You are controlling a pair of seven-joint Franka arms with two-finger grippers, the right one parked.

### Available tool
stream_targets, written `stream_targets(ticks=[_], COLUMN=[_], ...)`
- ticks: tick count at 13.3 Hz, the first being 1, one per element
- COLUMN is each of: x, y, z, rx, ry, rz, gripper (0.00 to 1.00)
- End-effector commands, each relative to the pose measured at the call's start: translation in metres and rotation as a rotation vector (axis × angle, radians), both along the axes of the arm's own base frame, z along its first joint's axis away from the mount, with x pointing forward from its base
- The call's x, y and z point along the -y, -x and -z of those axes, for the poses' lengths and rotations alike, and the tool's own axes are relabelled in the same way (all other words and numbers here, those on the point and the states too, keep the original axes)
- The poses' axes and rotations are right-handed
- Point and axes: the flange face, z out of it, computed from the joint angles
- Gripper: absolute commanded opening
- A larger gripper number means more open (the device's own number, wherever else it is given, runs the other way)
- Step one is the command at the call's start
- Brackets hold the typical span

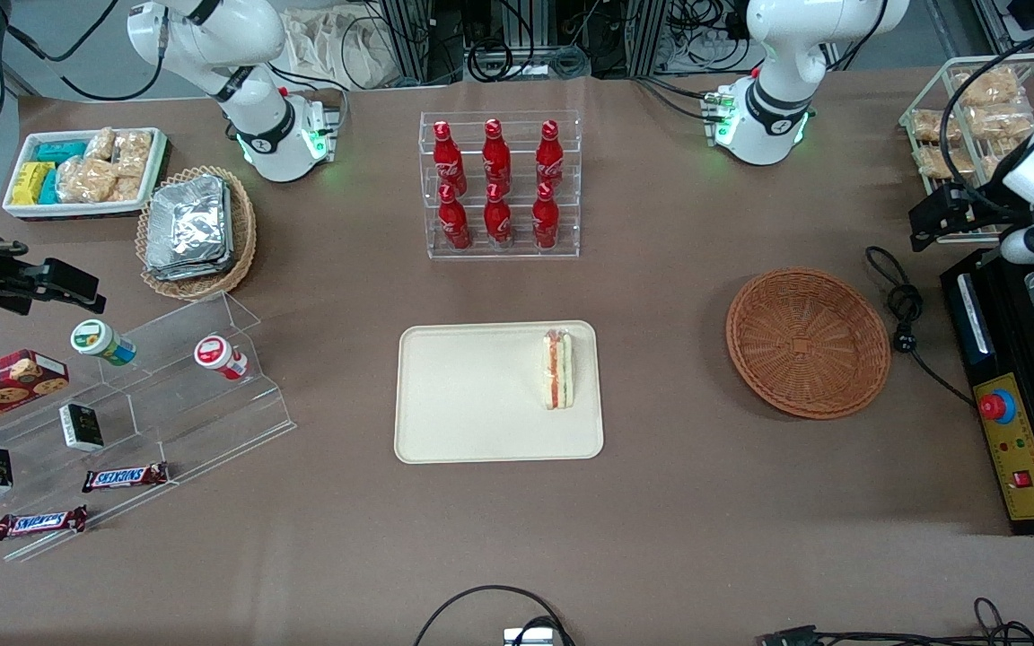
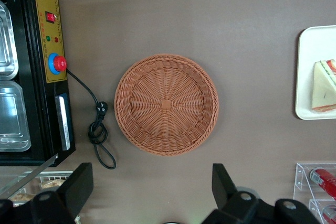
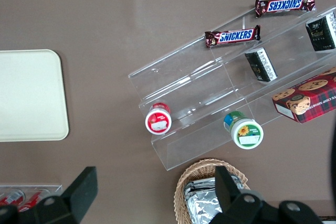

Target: Place sandwich from basket to tray

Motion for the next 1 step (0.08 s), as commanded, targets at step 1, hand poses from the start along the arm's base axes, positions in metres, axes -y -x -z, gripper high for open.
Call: stream_targets(ticks=[1], x=[-0.0005], y=[0.0118], z=[0.0002], rx=[-0.009], ry=[0.016], rz=[-0.001], gripper=[1.00])
